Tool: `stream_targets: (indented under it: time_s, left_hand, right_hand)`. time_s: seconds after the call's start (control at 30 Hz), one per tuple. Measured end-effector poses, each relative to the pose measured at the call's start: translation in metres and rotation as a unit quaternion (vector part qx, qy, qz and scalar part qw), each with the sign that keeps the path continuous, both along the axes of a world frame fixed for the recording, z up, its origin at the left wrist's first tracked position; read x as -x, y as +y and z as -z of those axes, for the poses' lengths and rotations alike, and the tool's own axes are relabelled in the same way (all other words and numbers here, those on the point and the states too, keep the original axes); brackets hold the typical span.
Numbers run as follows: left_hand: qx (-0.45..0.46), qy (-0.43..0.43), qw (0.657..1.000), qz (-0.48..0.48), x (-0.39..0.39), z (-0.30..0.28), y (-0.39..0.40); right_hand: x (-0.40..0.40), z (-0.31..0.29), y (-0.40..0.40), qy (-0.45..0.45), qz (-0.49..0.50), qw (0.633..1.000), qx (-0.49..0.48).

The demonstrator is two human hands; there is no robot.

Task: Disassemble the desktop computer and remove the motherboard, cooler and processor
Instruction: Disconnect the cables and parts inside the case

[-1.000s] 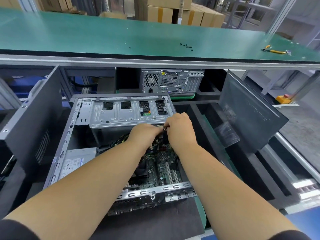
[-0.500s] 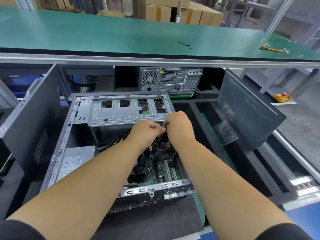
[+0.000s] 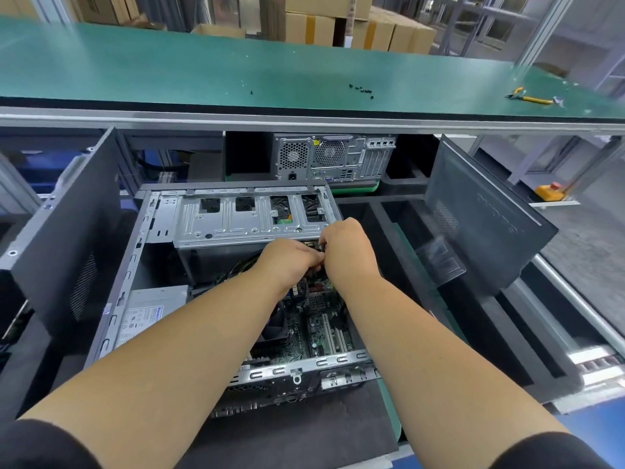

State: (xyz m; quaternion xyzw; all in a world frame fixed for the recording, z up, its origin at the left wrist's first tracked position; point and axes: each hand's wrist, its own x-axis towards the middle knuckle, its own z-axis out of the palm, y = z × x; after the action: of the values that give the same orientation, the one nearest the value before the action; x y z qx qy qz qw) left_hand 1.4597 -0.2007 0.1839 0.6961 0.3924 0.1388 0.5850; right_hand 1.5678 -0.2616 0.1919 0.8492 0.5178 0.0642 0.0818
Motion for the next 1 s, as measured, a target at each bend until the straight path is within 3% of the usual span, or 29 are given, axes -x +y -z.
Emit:
stream_targets:
  time_s: [0.13,0.3,0.43,0.47,0.53,0.6,0.63,0.73,0.83,0.9,1.0]
  left_hand:
    - [0.033,-0.063,0.997,-0.016,0.001,-0.007,0.003]
    - [0.01,-0.001,1.0,-0.001,0.001,-0.004,-0.002]
    - [0.02,0.003,1.0,0.016,0.004,-0.005,-0.004]
    - [0.005,0.013,1.0,0.026,0.005,-0.006,-0.002]
    - [-0.04,0.041,0.997,0.049,0.008,-0.01,0.003]
    - [-0.093,0.079,0.989,0.086,0.011,-0.017,0.01]
    - [-0.131,0.101,0.98,0.112,0.012,-0.021,0.012]
    - [-0.237,0.13,0.953,0.138,0.02,-0.026,0.022]
    - [-0.283,0.107,0.945,0.124,0.028,-0.025,0.034]
    - [-0.33,0.098,0.926,0.153,0.03,-0.022,0.039]
    - [-0.398,0.083,0.886,0.225,0.029,-0.019,0.041]
  right_hand:
    - [0.001,-0.003,-0.001,-0.028,-0.019,0.999,-0.008]
    - [0.0,0.003,-0.005,0.039,-0.005,0.997,-0.062]
    - [0.0,-0.014,-0.001,0.093,0.031,0.994,0.038]
    - [0.002,-0.015,-0.004,0.119,0.047,0.991,0.026]
    - [0.012,-0.016,-0.018,0.213,0.108,0.965,-0.108]
    - [0.027,-0.014,-0.029,0.317,0.185,0.894,-0.258]
    - [0.034,-0.014,-0.03,0.367,0.221,0.859,-0.282]
    - [0.047,-0.014,-0.02,0.529,0.308,0.742,-0.273]
    - [0.061,-0.016,-0.01,0.649,0.366,0.607,-0.278]
    - [0.065,-0.012,-0.005,0.685,0.391,0.528,-0.315]
    - [0.062,-0.002,0.003,0.705,0.411,0.438,-0.376]
